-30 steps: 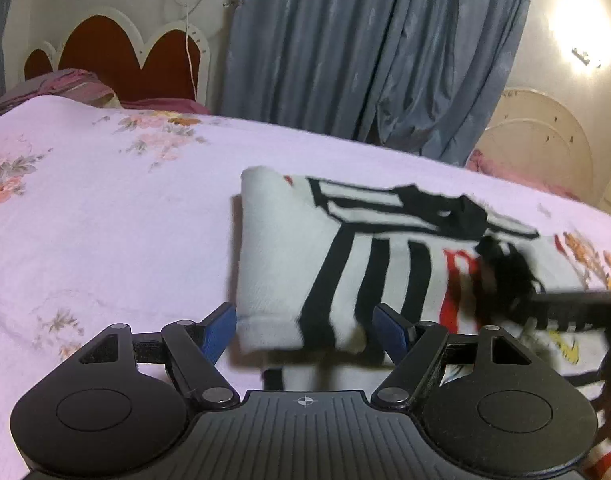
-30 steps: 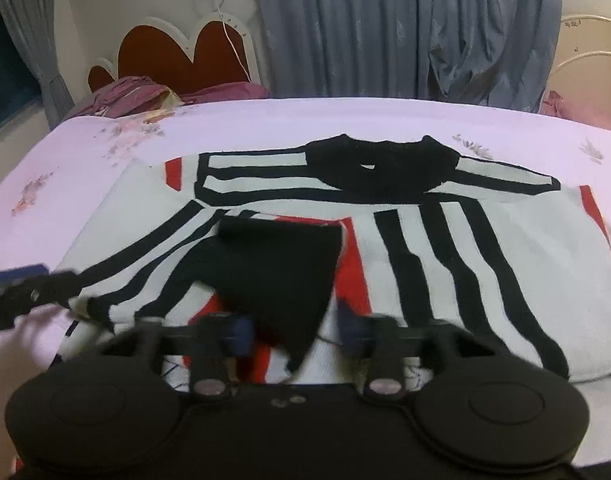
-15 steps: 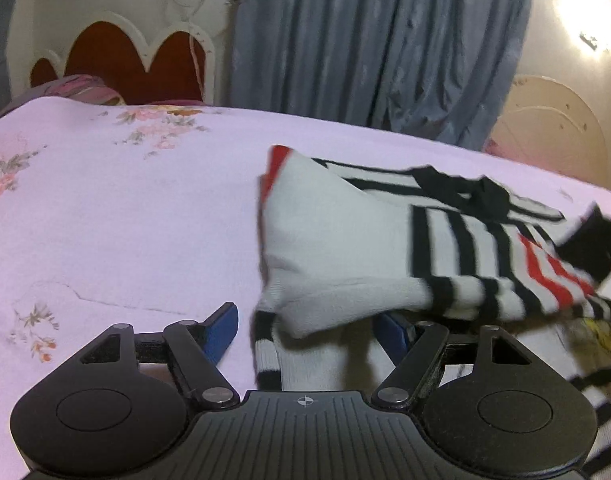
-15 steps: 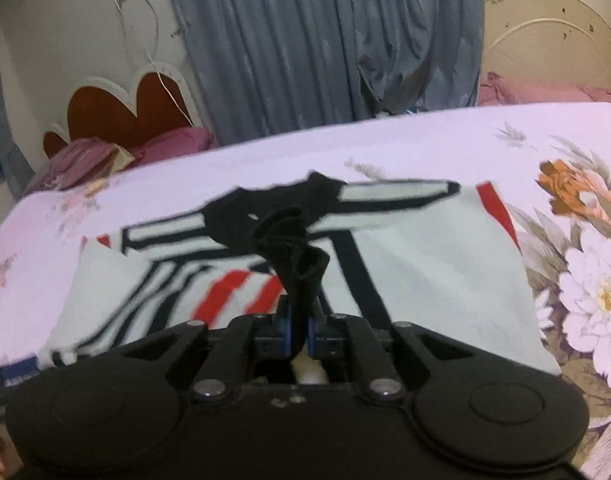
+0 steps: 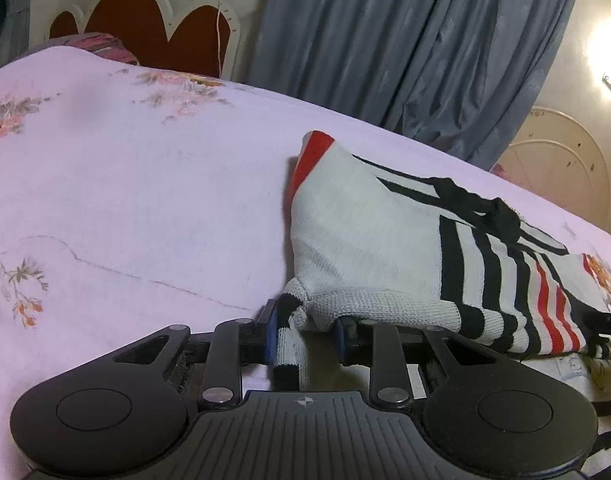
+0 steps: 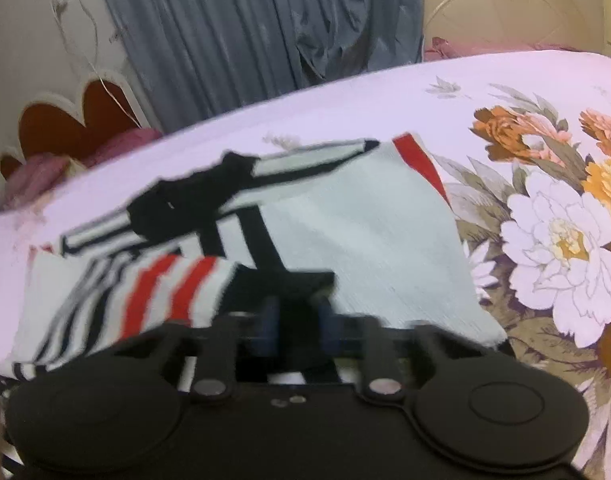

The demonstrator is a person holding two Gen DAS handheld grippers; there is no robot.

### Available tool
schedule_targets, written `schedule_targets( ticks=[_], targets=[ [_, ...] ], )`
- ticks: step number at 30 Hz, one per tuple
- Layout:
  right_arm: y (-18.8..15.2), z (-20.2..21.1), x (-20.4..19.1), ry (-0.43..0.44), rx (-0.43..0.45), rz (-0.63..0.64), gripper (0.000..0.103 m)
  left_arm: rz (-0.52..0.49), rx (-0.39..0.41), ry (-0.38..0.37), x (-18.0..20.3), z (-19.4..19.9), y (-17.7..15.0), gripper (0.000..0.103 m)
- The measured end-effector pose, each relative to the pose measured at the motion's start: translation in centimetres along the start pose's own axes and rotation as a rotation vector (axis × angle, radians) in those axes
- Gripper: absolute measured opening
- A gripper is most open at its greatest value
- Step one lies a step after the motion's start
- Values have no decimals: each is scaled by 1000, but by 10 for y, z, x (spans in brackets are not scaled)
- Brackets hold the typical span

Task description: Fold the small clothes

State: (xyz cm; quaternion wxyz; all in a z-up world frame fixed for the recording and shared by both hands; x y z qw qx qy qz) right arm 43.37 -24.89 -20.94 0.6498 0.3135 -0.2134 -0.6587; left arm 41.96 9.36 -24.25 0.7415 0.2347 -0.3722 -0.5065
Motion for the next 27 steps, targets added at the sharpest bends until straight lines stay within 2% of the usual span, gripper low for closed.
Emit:
schedule_targets(
  ticks=[5, 7, 9, 10, 11, 12, 13, 14, 16, 19, 22, 23, 24, 27],
  targets=[
    [4, -1, 5, -65, 13, 71, 5, -31, -23, -3, 5, 6, 5, 27],
    [5, 0, 5, -47, -11, 80, 7, -33, -28, -5, 6, 13, 7, 28],
    [11, 11, 3, -54, 37, 87, 23, -30, -31, -20, 7, 23, 10, 28],
    [15, 16, 2, -56, 63, 92, 24, -31, -27, -23, 7, 28, 12, 28],
    [18, 19, 1, -48, 76, 95, 30, -29, -26, -27, 7, 32, 15, 28],
    [21, 19, -1, -33, 76, 97, 44, -19, -28, -32, 7, 35, 17, 28],
    [21, 16, -3, -23, 67, 104, 52, -5, -29, -37, 6, 37, 20, 29],
    [21, 12, -4, -24, 58, 115, 55, 10, -25, -44, 7, 40, 23, 31],
    [17, 5, -6, -23, 33, 117, 54, 23, 2, -54, 9, 48, 28, 43],
    [12, -4, -5, -13, 8, 86, 50, 19, 34, -65, 15, 55, 37, 46],
    [10, -12, -7, -13, -7, 88, 47, 2, 22, -90, 29, 47, 44, 46],
    [10, -14, -8, -10, -10, 84, 41, -9, 9, -96, 34, 40, 45, 46],
    [11, -15, -10, 0, -11, 79, 29, -13, -3, -102, 40, 31, 47, 46],
    [16, -17, -15, -1, -8, 82, 11, -5, -44, -116, 56, 0, 51, 46]
  ],
)
Point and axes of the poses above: each gripper's, at about its wrist camera, not at the fingertips, and z roughly against the way its jaws point, x to its right, y to its top, the point moved 6 cm from there along -z, roughly the way its jaws point, and after that the axes turned 6 degrees about z, right-handed, at the moved point
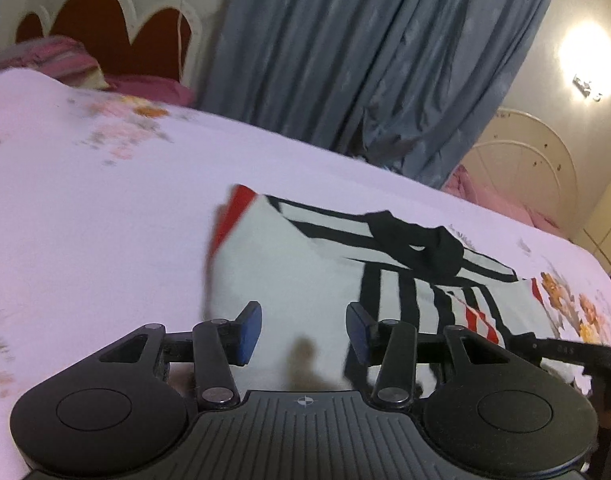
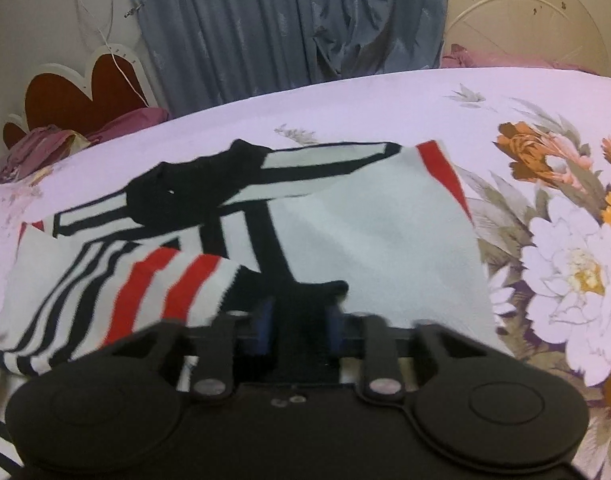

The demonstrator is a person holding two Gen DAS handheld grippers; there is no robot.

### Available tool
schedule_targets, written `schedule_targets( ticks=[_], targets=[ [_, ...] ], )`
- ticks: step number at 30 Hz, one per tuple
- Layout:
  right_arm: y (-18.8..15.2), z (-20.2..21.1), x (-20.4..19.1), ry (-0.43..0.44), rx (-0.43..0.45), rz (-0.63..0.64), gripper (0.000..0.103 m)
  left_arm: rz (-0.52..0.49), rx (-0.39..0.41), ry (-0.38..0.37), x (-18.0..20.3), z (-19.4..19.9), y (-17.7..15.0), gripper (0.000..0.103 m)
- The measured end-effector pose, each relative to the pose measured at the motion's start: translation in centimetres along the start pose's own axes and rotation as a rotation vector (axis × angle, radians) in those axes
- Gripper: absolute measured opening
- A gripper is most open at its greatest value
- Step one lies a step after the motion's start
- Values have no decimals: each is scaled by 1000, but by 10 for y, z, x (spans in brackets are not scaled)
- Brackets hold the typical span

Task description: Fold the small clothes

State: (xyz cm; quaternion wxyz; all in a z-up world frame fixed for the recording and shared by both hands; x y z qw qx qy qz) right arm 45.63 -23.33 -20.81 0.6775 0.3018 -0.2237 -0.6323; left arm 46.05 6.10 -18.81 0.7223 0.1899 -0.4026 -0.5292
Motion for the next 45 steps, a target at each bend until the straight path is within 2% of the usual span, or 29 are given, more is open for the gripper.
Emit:
schedule_targets(
  ticks=[2, 8, 10, 13, 15, 17, 21, 25, 27, 29, 31, 34, 36, 38, 43, 45],
  targets=[
    [3, 0, -1, -12, 13, 24, 5, -3, -9, 0, 7, -18, 2, 46],
    [21, 20, -9, -59, 145, 158, 4, -10, -12, 35, 14, -58, 15, 46],
    [21, 11, -4, -91, 117, 171, 4, -5, -25, 39, 12, -71, 20, 46],
    [9, -14, 7, -78, 0, 135, 5, 0, -22, 61, 5, -86, 30, 45],
    [11, -11, 6, -81, 9, 152, 8, 4, -7, 86, 2, -90, 36, 45],
    [17, -3, 11, -93, 44, 126, 22, 11, -2, 101, -1, -91, 38, 45],
    [31, 13, 10, -57, 114, 96, 22, -13, 7, 126, -1, -95, 38, 45],
    [30, 3, -16, 12, 81, 143, 21, -26, 10, 139, -2, -99, 39, 45],
    [25, -7, -21, 15, 47, 163, 20, -40, 10, 138, -2, -99, 38, 45],
    [17, -18, -19, -19, 5, 199, 19, -50, 9, 139, -3, -96, 39, 45],
    [14, -18, -11, -59, 15, 223, 19, -62, 9, 148, -5, -92, 38, 45],
    [16, -11, 1, -96, 6, 194, 18, -95, 16, 160, -6, -79, 33, 46],
    [17, -2, 4, -73, 17, 155, 23, -98, 23, 137, -3, -65, 28, 46],
    [15, 9, -3, -33, 34, 141, 23, -97, 22, 95, 4, -50, 20, 46],
    [8, 23, -37, 53, 48, 180, 23, -155, 4, 5, 35, -19, -15, 46],
    [3, 20, -52, 69, 33, 198, 24, -164, -25, 0, 40, -18, -33, 46]
  ],
)
Point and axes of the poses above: each gripper's, at about its wrist camera, not at the fingertips, and z roughly against the way its jaws point, x to its right, y to its top, the point moved 6 cm from there along -z, roughly the way its jaws point, and after that the axes turned 6 degrees about z, right-handed, at the moved point
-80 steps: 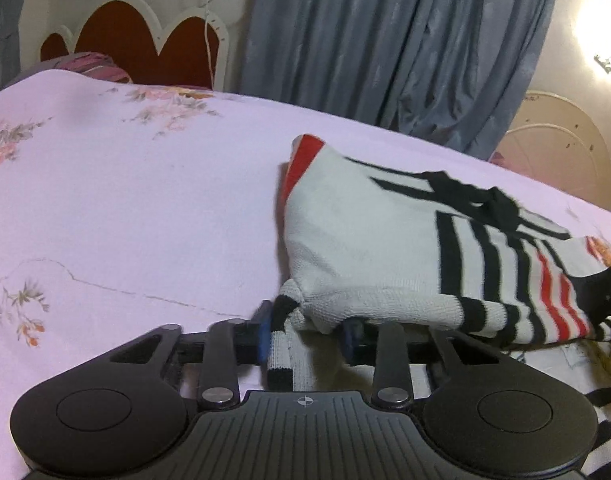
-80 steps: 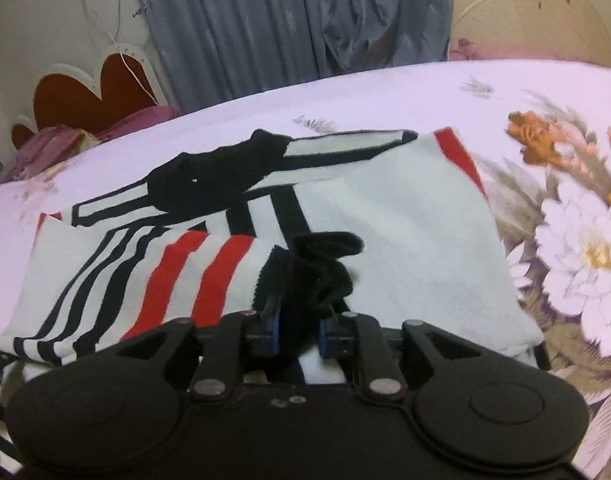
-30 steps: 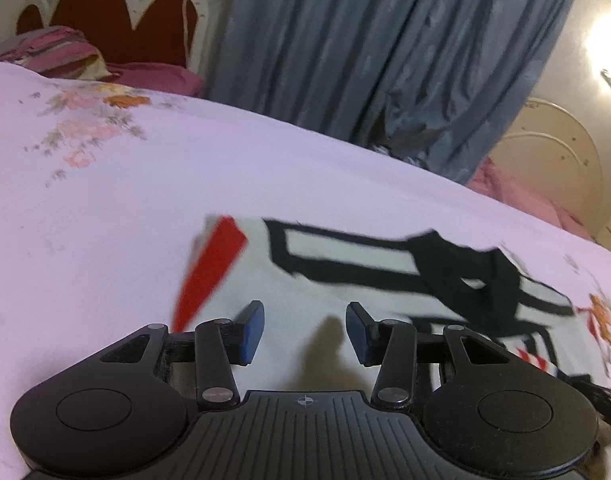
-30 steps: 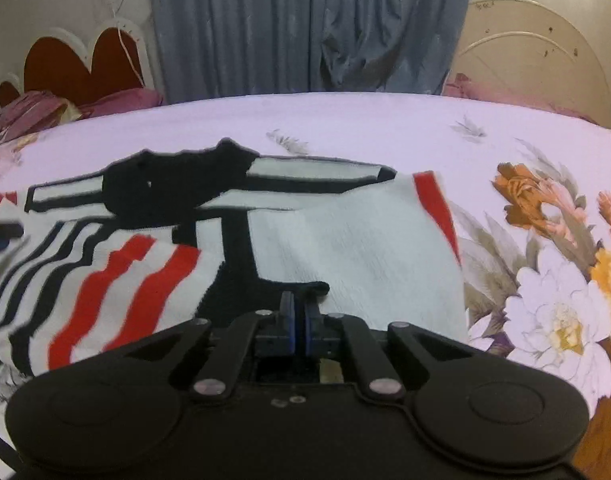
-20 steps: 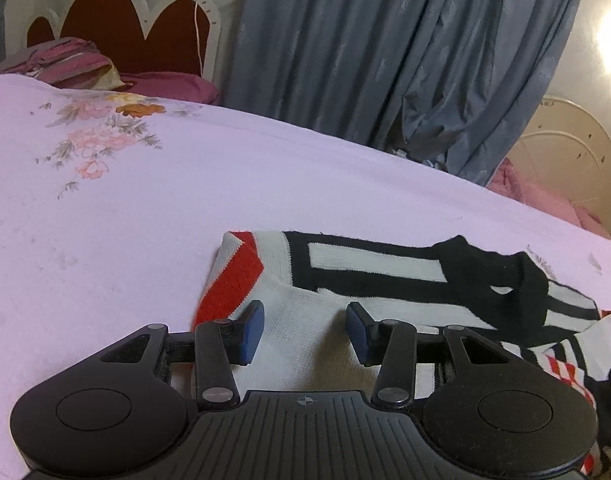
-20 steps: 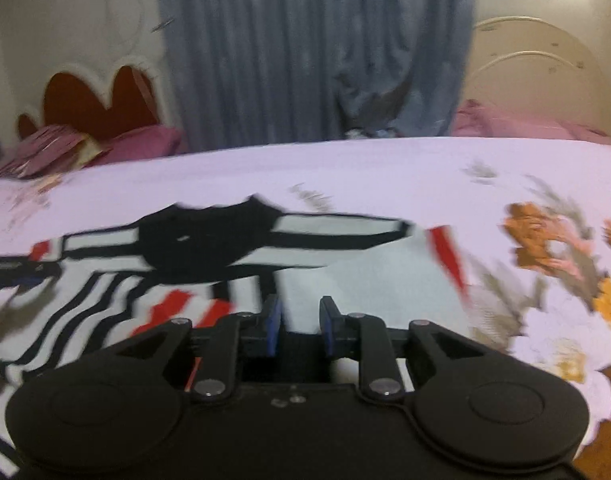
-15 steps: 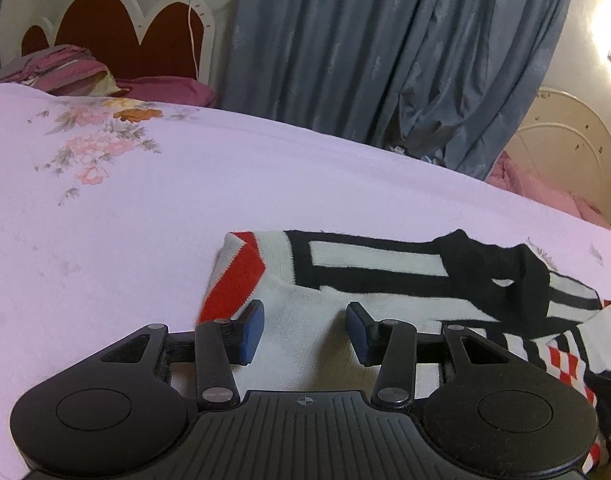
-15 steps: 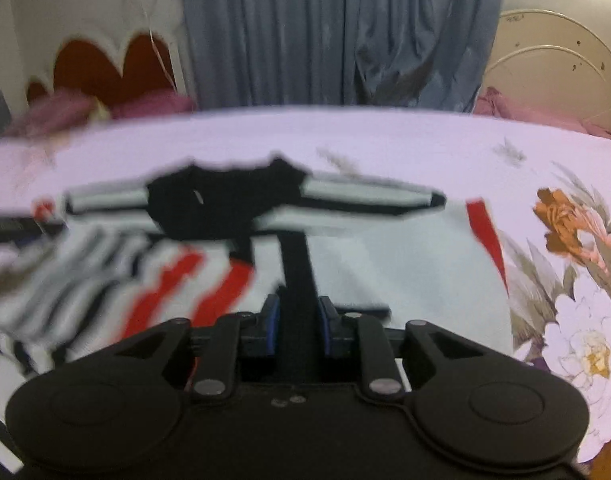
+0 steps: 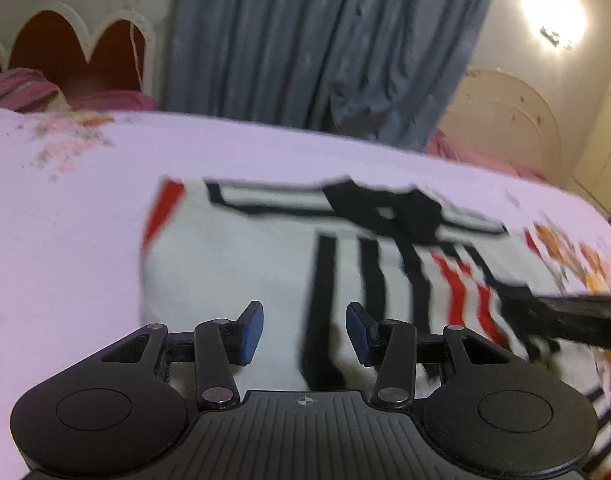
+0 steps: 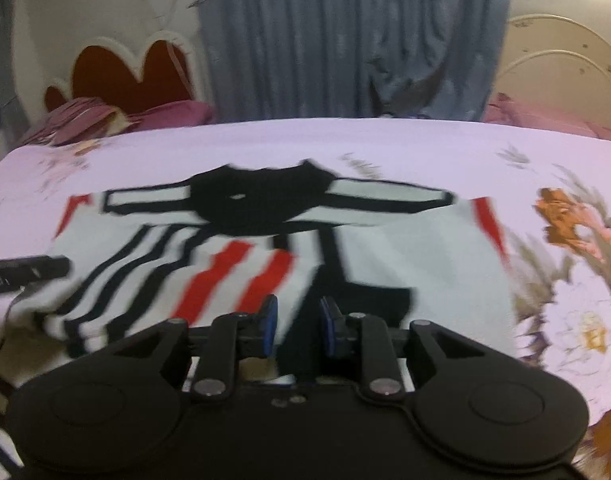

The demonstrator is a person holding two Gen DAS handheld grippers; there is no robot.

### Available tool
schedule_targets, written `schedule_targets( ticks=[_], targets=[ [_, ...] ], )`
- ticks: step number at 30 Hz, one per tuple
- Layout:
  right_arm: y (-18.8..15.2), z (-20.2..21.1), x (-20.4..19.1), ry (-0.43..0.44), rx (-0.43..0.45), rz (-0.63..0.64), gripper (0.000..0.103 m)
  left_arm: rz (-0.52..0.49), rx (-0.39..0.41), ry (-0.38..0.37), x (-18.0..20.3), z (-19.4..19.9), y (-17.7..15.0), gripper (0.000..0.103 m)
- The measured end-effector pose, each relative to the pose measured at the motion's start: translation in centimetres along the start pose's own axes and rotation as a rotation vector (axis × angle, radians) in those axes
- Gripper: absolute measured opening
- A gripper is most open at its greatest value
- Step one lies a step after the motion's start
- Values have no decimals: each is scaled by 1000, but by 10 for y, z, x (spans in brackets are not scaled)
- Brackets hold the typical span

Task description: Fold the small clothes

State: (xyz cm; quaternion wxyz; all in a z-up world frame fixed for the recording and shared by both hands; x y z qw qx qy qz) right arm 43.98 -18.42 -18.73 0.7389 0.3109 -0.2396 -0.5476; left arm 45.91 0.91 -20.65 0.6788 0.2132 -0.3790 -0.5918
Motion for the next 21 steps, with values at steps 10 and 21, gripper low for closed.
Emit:
schedule_targets(
  ticks=[10, 21],
  targets=[
    [-18, -3, 28, -106, -57, 9, 24, 27, -16, 59, -10, 2, -21, 46],
    [-36, 38, 5, 12, -39, -21, 29, -10, -11, 8, 37, 32, -30, 46]
  ],
)
Point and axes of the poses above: each gripper's, at about its wrist camera, not at the fingertips, and z roughly against the way its jaws point, x to its right, y to its top, the point moved 6 cm from there along -z, roughly the way its jaws point, and after that the axes turned 6 degrees about z, right-handed, at the moved point
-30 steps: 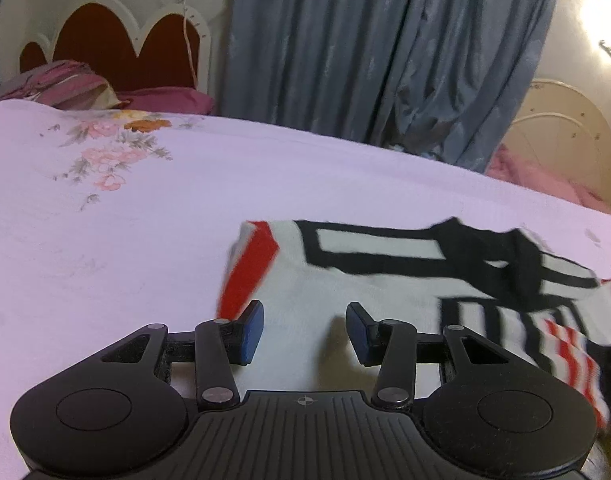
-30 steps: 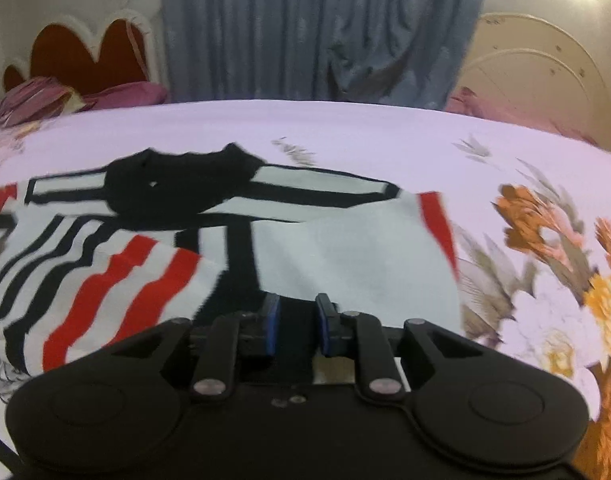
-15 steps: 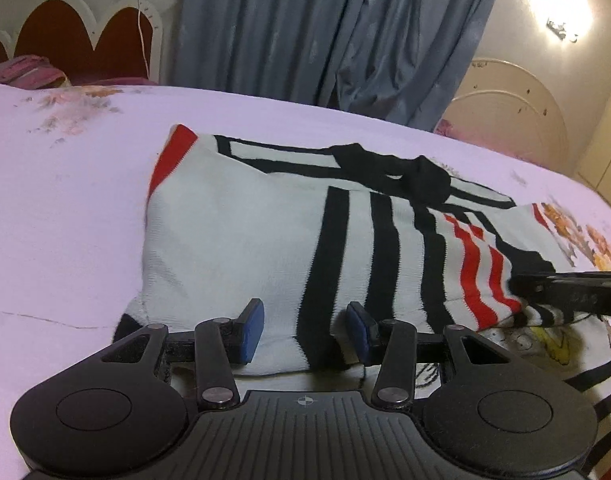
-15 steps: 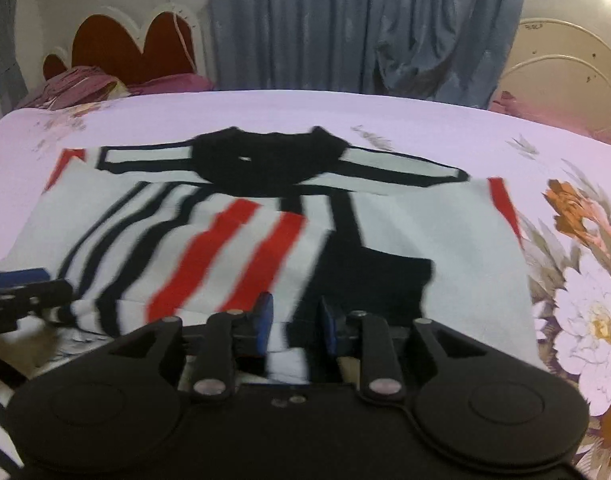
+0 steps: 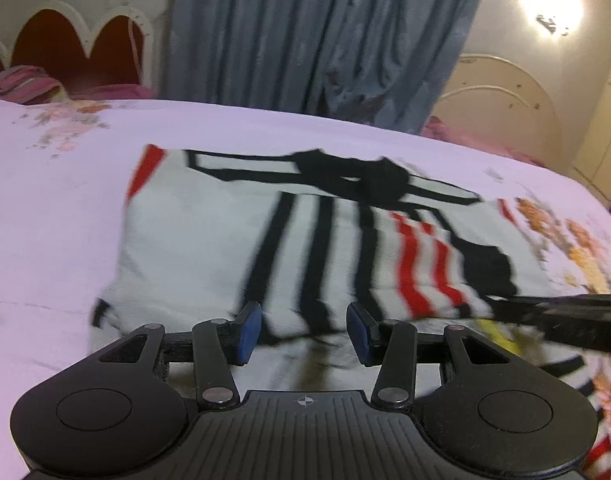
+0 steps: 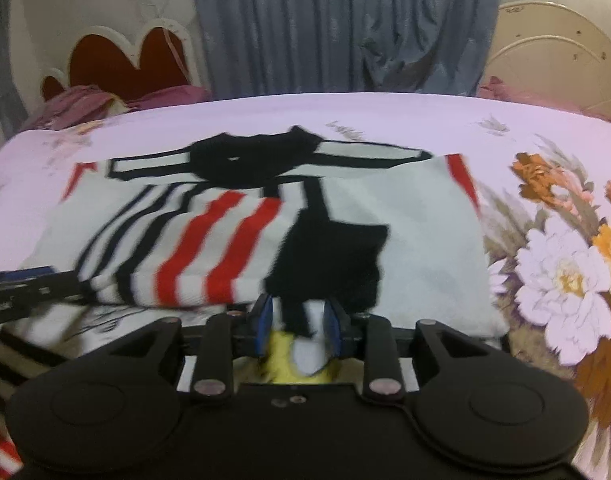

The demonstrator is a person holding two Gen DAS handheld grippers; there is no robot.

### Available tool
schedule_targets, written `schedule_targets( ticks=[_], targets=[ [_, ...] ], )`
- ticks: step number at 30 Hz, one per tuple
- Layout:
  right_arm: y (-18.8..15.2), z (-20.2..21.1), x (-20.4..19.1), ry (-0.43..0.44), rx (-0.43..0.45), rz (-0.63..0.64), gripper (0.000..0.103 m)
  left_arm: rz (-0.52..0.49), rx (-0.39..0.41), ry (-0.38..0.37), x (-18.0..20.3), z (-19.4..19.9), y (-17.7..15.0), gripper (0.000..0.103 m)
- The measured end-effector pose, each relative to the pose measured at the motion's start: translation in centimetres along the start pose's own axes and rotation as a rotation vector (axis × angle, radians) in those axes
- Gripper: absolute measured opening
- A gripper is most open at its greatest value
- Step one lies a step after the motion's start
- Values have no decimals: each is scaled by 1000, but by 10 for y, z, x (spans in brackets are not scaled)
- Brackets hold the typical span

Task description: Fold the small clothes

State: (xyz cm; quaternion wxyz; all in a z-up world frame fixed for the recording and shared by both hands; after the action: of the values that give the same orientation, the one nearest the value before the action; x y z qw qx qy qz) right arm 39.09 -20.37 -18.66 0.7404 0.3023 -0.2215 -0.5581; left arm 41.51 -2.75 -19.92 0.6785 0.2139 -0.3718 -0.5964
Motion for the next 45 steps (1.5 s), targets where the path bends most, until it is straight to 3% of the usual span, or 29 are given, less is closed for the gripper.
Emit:
schedule_targets(
  ticks=[6, 9, 12, 18, 21, 28, 31, 33, 37, 45],
  targets=[
    [-18, 4, -27, 68, -36, 52, 31, -47, -56, -30, 28, 3, -29, 46],
    [-32, 3, -25, 64, -66, 74, 32, -104, -98, 22, 24, 2, -49, 46],
    [-46, 9, -10, 29, -69, 105, 32, -165, -64, 55, 10, 17, -63, 46],
    [-65, 26, 34, -51, -64, 87, 32, -110, -61, 118, -24, 50, -78, 46],
    [-68, 37, 37, -31, -63, 43, 36, -83, -71, 150, -21, 58, -78, 46],
    [-74, 66, -25, 138, -37, 52, 35, -104, -75, 29, 27, 82, -91, 47],
    [-86, 73, -50, 166, -50, 85, 32, -150, -113, 23, 35, 83, -109, 47],
    [-99, 76, -58, 136, -75, 123, 29, -160, -145, 36, 26, 87, -124, 47],
    [-129, 89, -38, 4, -87, 169, 29, -160, -114, 40, 3, 113, -145, 46],
    [-160, 124, -4, -158, -117, 102, 32, -98, -99, 54, -30, 157, -166, 47]
  ],
)
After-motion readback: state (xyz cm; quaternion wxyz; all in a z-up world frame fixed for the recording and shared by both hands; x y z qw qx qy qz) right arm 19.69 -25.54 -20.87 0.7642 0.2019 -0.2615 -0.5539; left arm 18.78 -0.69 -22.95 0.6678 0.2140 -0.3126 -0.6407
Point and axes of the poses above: each gripper's, at about its wrist camera, not at the fingertips, and z roughly against the way its jaws point, x to its right, y to its top, the point moved 6 cm from there along -z, roughly the way its jaws point, and after that the axes turned 6 degrees about z, right-handed, at the moved point
